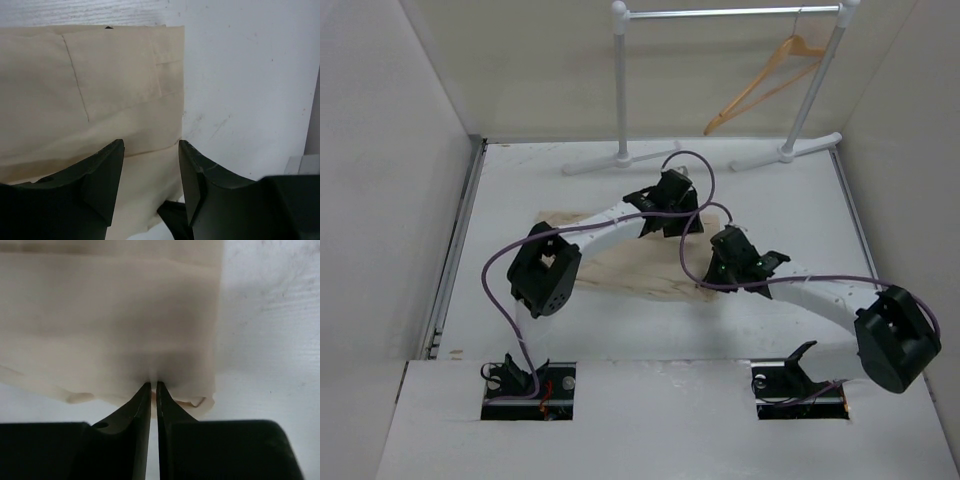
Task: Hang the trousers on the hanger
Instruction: Fold the trousers at the center of the board.
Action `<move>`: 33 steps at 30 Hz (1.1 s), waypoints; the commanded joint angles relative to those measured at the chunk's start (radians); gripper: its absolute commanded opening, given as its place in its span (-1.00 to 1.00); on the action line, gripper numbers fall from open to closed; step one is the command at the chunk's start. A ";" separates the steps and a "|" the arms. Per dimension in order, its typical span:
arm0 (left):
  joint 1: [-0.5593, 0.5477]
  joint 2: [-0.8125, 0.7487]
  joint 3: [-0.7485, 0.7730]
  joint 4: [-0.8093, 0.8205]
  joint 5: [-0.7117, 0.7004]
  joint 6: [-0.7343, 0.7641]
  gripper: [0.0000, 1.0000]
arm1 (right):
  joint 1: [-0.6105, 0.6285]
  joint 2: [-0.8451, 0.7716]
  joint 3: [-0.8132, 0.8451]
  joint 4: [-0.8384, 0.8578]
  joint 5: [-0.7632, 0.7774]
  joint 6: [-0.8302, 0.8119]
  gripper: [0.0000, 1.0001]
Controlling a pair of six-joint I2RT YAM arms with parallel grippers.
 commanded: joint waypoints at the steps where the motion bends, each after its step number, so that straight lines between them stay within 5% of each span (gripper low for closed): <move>1: 0.012 0.039 0.048 0.037 0.014 -0.014 -0.10 | 0.014 0.012 -0.081 0.066 0.022 0.030 -0.72; 5: 0.015 0.033 0.043 0.038 0.018 -0.018 -0.10 | 0.006 0.003 -0.138 0.110 0.024 0.041 -0.71; 11: 0.027 -0.084 -0.058 0.038 0.010 -0.023 -0.10 | 0.007 -0.182 -0.066 0.003 -0.033 0.012 -0.32; 14: 0.041 -0.147 -0.110 0.041 0.005 -0.029 -0.13 | 0.000 -0.258 -0.026 -0.008 -0.074 0.009 -0.44; 18: 0.067 -0.205 -0.178 0.046 0.004 -0.046 -0.15 | -0.075 -0.157 -0.012 0.211 -0.207 0.012 -0.73; 26: 0.120 -0.265 -0.271 0.046 0.011 -0.057 -0.17 | -0.135 0.087 -0.207 0.599 -0.306 0.101 -0.76; 30: 0.135 -0.286 -0.293 0.044 0.013 -0.058 -0.17 | -0.149 0.173 -0.284 0.720 -0.342 0.147 -0.71; 33: 0.141 -0.297 -0.288 0.038 0.008 -0.058 -0.17 | -0.144 0.126 -0.270 0.724 -0.365 0.158 -0.37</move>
